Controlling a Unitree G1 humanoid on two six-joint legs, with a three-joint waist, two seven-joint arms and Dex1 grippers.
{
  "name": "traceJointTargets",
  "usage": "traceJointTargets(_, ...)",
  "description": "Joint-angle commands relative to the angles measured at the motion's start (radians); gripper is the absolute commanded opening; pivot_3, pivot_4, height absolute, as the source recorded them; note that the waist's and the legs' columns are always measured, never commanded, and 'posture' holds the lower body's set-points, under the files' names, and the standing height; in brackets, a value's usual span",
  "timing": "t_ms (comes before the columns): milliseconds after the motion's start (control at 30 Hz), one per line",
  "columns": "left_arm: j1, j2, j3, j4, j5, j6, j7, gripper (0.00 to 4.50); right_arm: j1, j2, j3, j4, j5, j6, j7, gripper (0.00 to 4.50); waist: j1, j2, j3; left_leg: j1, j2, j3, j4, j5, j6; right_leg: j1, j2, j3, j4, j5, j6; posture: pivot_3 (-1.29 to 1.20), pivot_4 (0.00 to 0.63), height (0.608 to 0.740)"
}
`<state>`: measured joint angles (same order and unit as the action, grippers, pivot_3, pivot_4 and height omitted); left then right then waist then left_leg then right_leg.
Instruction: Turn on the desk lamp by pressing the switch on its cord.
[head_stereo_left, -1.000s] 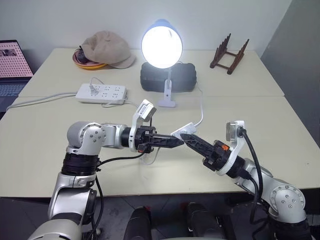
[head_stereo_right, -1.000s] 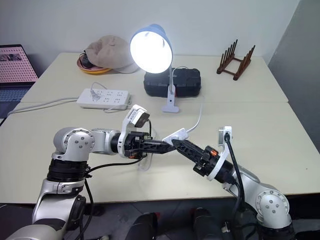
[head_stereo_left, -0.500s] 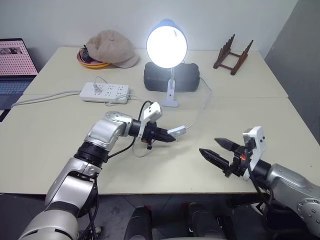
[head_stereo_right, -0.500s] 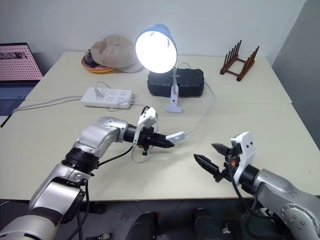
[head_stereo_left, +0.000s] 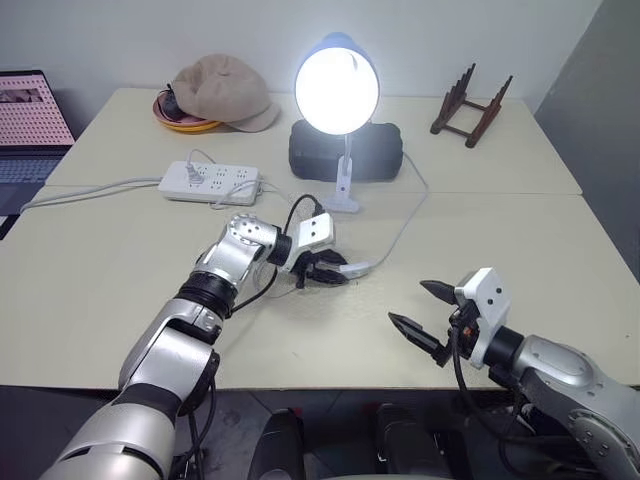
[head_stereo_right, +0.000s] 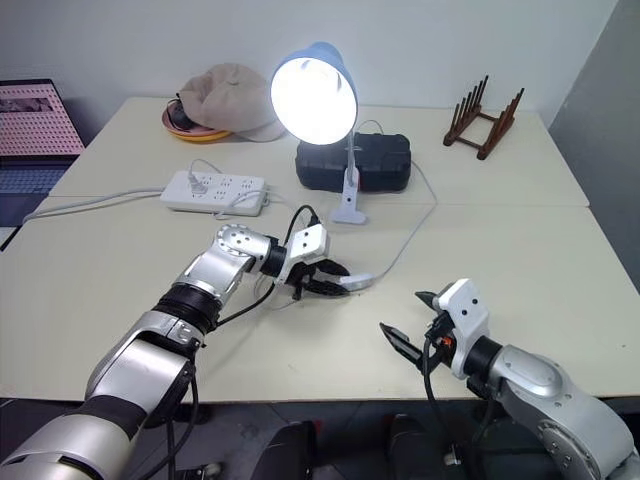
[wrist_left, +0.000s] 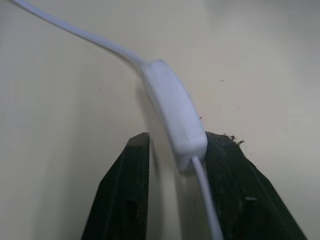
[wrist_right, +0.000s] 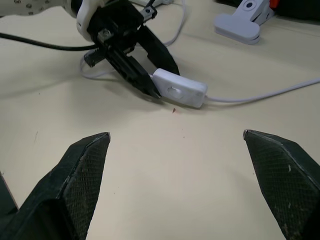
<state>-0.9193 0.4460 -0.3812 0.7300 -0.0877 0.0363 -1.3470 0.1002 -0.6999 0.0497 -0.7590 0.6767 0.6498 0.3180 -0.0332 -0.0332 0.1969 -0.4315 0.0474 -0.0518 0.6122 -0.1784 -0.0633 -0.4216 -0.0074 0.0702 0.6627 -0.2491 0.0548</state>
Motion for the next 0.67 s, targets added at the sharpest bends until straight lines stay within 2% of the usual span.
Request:
traceJointTargets(33,0.017,0.086,0.082,-0.154,-0.053,0.071,-0.065,2.92,0.000,-0.016,-0.041,-0.012,-0.015,-0.026,0.065,4.50,-0.001,0.000,0.000,0.001,0.000,0.000,0.000,0.000,0.000,0.000,0.000,0.000,0.001,0.000,0.000,0.00,0.150,0.740)
traceJointTargets(133,0.076,0.171,0.134,-0.309,-0.095,0.168,-0.089,3.53,0.000,-0.023,-0.076,-0.010,0.011,-0.019,0.111,4.50,-0.005,0.000,0.000,0.001,0.000,0.000,0.001,0.000,0.000,0.001,0.000,0.000,0.001,0.000,-0.001,0.00,0.150,0.740)
traceJointTargets(167,0.094,0.191,0.149,-0.351,-0.105,0.196,-0.088,3.61,0.001,-0.026,-0.085,-0.010,0.015,-0.017,0.123,4.50,-0.006,0.000,0.000,0.001,0.001,0.000,0.001,0.000,0.000,0.001,0.000,0.000,0.001,0.000,-0.001,0.00,0.150,0.740)
traceJointTargets(267,0.190,0.290,0.228,-0.515,-0.151,0.309,-0.058,4.41,-0.007,-0.050,-0.113,0.007,0.032,-0.007,0.183,4.50,-0.008,0.000,0.000,0.001,0.001,0.000,0.001,0.000,0.000,0.001,0.000,0.000,0.001,0.000,0.000,0.00,0.150,0.740)
traceJointTargets(467,0.323,0.373,0.323,-0.702,-0.194,0.433,0.022,4.46,-0.048,-0.057,-0.127,0.060,0.038,0.000,0.251,4.50,0.003,0.000,0.000,0.002,0.001,-0.001,0.002,0.000,0.000,0.001,0.000,-0.001,0.002,0.000,-0.001,0.00,0.150,0.740)
traceJointTargets(500,0.350,0.376,0.339,-0.730,-0.182,0.433,0.064,4.46,-0.064,-0.058,-0.121,0.083,0.027,-0.004,0.265,4.50,0.001,0.000,0.000,0.002,0.001,-0.001,0.003,0.000,0.000,0.002,0.000,-0.001,0.002,-0.003,-0.005,0.00,0.150,0.740)
traceJointTargets(667,0.406,0.373,0.358,-0.800,-0.190,0.464,0.153,4.46,-0.103,-0.051,-0.119,0.150,0.001,-0.014,0.310,4.50,0.004,0.000,0.000,0.002,0.001,0.000,0.006,0.000,0.000,0.003,0.000,0.000,0.003,-0.002,-0.005,0.00,0.150,0.740)
